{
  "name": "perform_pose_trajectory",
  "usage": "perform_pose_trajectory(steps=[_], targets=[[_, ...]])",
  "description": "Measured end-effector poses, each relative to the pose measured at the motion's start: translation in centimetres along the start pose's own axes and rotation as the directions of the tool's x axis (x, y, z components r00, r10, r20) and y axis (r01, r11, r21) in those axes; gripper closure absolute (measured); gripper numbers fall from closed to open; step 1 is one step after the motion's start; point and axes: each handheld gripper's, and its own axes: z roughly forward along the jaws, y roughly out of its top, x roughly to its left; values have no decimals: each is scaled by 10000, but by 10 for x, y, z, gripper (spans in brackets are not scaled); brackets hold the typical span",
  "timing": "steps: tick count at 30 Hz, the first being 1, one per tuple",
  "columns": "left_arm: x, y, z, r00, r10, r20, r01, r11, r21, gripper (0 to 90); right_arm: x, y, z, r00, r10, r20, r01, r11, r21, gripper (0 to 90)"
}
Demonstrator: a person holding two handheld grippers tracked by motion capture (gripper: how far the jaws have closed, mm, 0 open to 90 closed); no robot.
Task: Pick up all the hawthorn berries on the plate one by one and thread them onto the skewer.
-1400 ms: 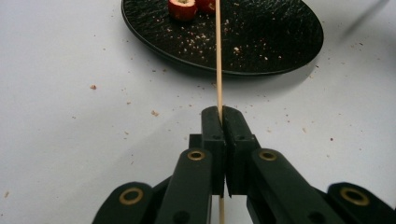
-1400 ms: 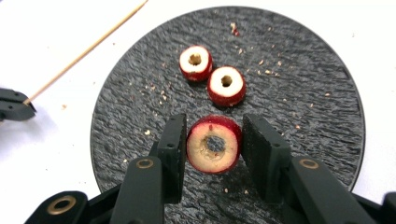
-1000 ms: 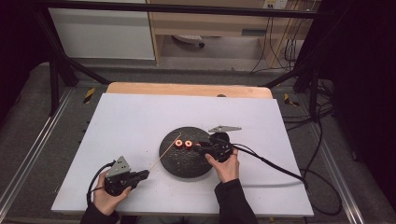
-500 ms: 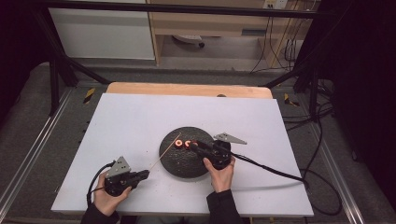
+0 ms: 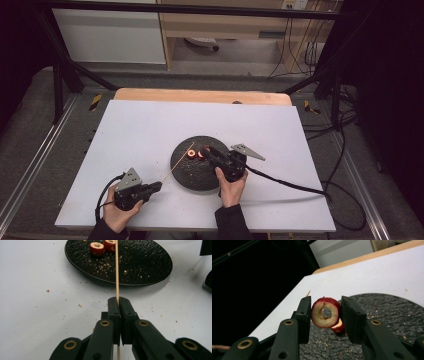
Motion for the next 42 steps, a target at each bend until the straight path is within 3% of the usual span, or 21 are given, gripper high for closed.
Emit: perform_pose_trajectory(steps=[5, 14, 26, 29, 42], targets=[[-2, 1, 2, 10000, -44, -12, 43, 9999, -133, 880, 0, 6, 1, 9997, 221, -36, -223, 9979, -616, 620], [-10, 4, 7, 10000, -73, 65, 76, 9993, -355, 880, -2, 15, 4, 9986, 468, -230, -490, 9930, -1071, 619], [-19, 7, 14, 9999, -9, 159, 17, 9987, -500, 880, -5, 20, 10, 9967, 689, -421, -759, 9772, -1982, 620], [-20, 7, 15, 9999, -9, 168, 18, 9986, -530, 881, -5, 21, 10, 9955, 808, -499, -902, 9693, -2288, 620], [-23, 8, 17, 9999, 13, 104, -6, 9977, -683, 881, -5, 16, 13, 9896, 1169, -836, -1333, 9640, -2299, 620]])
